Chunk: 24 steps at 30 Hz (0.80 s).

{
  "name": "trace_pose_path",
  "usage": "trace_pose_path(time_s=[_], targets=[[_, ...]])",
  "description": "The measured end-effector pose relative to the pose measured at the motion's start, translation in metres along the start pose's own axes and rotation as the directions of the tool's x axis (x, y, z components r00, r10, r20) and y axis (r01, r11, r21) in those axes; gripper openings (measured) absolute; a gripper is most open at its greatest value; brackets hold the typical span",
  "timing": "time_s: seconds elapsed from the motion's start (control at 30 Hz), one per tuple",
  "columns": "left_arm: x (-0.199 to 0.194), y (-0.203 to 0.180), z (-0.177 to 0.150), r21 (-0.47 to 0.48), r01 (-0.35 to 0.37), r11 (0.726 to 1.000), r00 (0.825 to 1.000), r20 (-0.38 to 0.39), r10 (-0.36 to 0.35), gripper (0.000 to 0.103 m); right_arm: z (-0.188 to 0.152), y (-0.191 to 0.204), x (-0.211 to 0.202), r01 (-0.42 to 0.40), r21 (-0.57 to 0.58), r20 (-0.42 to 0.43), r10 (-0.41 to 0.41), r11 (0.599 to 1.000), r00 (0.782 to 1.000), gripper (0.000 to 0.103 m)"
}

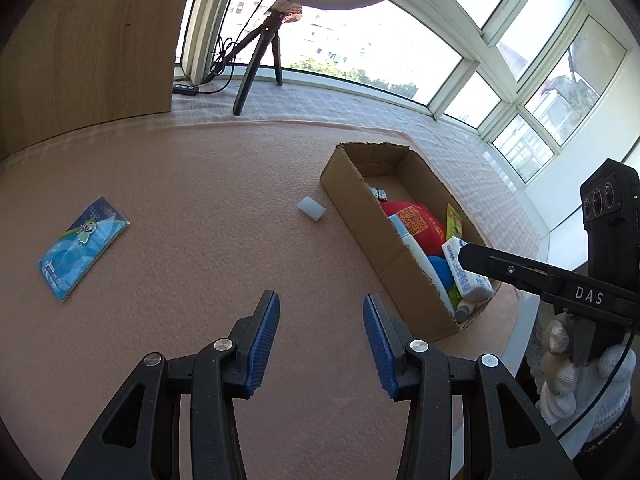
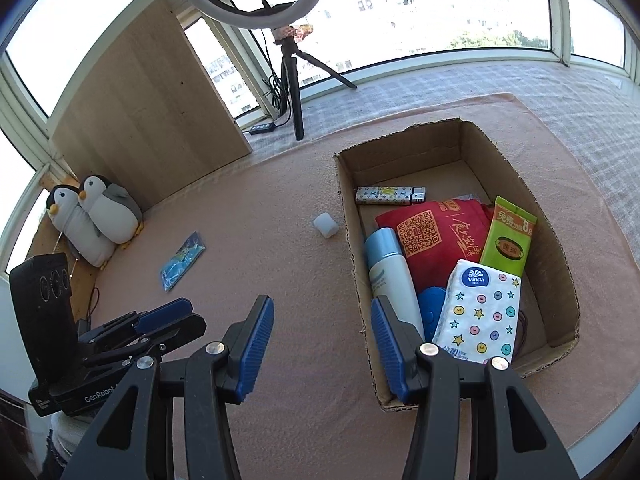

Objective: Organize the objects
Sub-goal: 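Move the left tool to the blue packaged item and close on it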

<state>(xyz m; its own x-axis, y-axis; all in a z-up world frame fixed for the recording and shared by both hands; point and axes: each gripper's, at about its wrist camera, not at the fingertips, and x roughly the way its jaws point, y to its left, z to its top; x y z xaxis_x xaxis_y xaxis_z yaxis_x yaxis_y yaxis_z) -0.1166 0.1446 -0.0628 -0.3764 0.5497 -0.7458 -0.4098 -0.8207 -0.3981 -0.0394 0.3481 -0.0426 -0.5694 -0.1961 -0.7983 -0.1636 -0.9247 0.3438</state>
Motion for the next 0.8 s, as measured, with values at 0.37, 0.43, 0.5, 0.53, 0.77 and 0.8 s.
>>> trace_pose_path(time_s=[0.37, 0.43, 0.5, 0.53, 0.77, 0.8], targets=[[-0.037, 0.098, 0.000, -0.130, -0.115, 0.985, 0.992, 0.029, 0.120, 0.047, 0.011, 0.061, 0.039, -0.064, -0.060, -0.056, 0.061, 0.996, 0.997, 0.047], [-0.041, 0.117, 0.007, -0.152, -0.141, 0.978, 0.989, 0.032, 0.147, 0.047, 0.011, 0.071, 0.045, -0.077, -0.066, -0.063, 0.073, 0.995, 0.995, 0.047], [-0.045, 0.135, 0.017, -0.170, -0.160, 0.972, 0.985, 0.036, 0.169, 0.047, 0.011, 0.081, 0.052, -0.087, -0.070, -0.073, 0.082, 0.994, 0.994, 0.047], [-0.045, 0.142, 0.022, -0.178, -0.165, 0.970, 0.984, 0.036, 0.174, 0.047, 0.010, 0.085, 0.054, -0.090, -0.072, -0.077, 0.085, 0.993, 0.993, 0.047], [-0.023, 0.189, 0.058, -0.176, -0.223, 0.959, 0.974, -0.004, 0.226, 0.047, 0.003, 0.103, 0.069, -0.087, -0.086, -0.109, 0.077, 0.992, 0.991, 0.047], [-0.017, 0.194, 0.063, -0.172, -0.230, 0.958, 0.973, -0.013, 0.232, 0.047, 0.001, 0.104, 0.070, -0.084, -0.085, -0.112, 0.075, 0.993, 0.991, 0.047]])
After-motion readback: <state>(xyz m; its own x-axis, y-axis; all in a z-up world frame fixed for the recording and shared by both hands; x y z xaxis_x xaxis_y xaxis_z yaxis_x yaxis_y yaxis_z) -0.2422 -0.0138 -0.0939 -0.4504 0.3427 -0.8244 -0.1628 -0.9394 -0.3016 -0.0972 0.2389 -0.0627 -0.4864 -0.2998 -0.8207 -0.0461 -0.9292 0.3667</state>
